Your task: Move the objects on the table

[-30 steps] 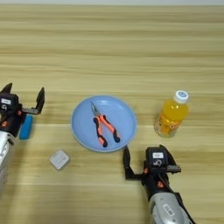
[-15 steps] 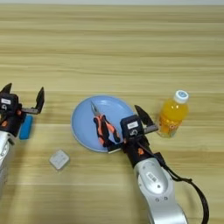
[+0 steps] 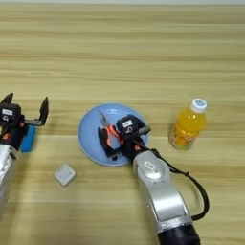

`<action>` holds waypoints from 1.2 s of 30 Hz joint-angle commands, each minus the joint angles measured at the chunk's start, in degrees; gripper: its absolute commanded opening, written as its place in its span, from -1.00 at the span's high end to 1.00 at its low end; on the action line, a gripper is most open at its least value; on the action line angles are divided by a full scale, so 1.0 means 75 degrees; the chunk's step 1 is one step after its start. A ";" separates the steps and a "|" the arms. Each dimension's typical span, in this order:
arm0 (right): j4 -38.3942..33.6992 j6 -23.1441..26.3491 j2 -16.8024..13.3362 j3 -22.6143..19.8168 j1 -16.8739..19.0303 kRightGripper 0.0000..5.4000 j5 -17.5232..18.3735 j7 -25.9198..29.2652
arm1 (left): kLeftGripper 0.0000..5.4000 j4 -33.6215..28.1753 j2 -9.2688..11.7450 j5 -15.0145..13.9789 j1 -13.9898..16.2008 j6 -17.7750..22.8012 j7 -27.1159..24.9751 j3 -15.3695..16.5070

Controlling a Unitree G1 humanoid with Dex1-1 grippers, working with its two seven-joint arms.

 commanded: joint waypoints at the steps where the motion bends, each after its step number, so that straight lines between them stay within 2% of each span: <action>1: 0.0732 0.0020 0.0111 0.0035 -0.0399 -0.99 -0.0015 0.0027 | -1.00 0.0101 -0.0011 0.0051 -0.0113 -0.0076 0.0032 0.0016; 10: 0.1721 0.0077 0.0169 0.0040 -0.0621 -0.99 -0.0134 -0.0048 | -1.00 0.0116 -0.0038 0.0068 -0.0094 -0.0097 0.0072 -0.0008; 14: 0.1677 0.0231 0.0099 -0.0026 -0.0524 -0.99 -0.0211 -0.0155 | -1.00 0.0036 -0.0061 0.0083 -0.0046 -0.0077 0.0097 -0.0038; 18: 0.1114 0.0630 -0.0019 0.0043 -0.0195 -0.99 -0.0224 -0.0097 | -1.00 -0.0059 -0.0081 0.0093 0.0014 -0.0052 0.0112 -0.0068; 28: -0.1440 0.2655 -0.0468 0.0520 0.1217 -0.99 -0.0127 0.0274 | -1.00 -0.0305 -0.0172 0.0128 0.0182 0.0036 0.0185 -0.0143; 36: -0.2393 0.3483 -0.0594 0.0713 0.1693 -0.99 0.0041 0.0415 | -1.00 -0.0343 -0.0197 0.0140 0.0221 0.0070 0.0241 -0.0166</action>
